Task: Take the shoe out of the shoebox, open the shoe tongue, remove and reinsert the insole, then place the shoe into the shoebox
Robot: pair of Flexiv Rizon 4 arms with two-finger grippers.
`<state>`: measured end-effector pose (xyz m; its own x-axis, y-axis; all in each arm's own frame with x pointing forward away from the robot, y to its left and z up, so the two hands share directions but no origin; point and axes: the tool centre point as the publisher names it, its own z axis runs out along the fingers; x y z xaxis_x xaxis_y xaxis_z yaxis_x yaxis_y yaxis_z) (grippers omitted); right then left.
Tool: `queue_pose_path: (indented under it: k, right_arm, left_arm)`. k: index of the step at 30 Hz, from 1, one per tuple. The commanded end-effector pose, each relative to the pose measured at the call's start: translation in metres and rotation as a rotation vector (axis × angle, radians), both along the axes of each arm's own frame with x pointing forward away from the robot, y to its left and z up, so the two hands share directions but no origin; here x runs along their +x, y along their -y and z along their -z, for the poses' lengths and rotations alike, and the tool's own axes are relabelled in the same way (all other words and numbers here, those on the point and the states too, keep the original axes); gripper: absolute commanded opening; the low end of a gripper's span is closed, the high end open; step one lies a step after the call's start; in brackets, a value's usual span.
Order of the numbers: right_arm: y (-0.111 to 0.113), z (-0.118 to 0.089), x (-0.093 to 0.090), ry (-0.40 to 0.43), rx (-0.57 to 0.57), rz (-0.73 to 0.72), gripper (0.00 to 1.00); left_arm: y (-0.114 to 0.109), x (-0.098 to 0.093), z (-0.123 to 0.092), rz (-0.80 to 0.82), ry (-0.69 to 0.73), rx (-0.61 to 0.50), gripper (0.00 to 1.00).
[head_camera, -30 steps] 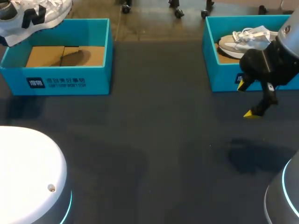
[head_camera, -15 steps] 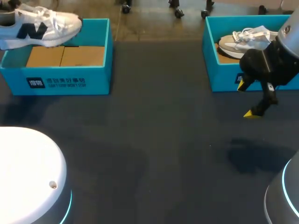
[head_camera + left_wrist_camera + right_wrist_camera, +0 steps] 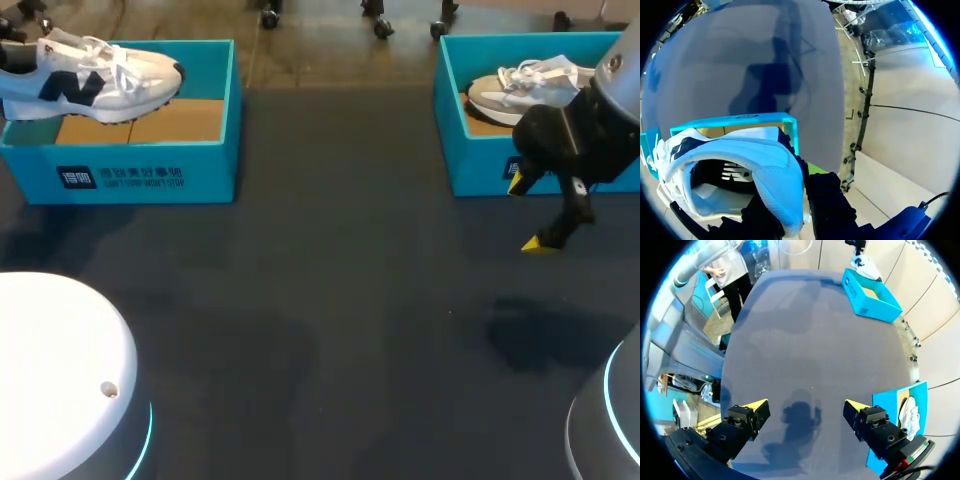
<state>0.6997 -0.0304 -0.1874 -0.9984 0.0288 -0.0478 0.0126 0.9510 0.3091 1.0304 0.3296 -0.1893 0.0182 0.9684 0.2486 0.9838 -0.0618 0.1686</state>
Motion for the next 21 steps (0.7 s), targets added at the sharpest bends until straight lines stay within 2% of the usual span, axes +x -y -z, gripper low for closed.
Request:
queue_pose_path:
  k: [1, 11, 21]
  right_arm:
    - [-0.002, 0.001, 0.002, -0.003, -0.003, 0.0, 1.0]
    - [-0.002, 0.001, 0.002, -0.003, -0.003, 0.0, 1.0]
    - [-0.002, 0.001, 0.002, -0.003, -0.003, 0.0, 1.0]
  left_arm:
    - [0.004, 0.01, 0.009, -0.018, -0.009, 0.018, 0.0]
    - [0.007, 0.036, 0.021, -0.015, -0.037, -0.029, 0.0]
    - [0.012, 0.059, 0.043, 0.007, -0.059, -0.006, 0.0]
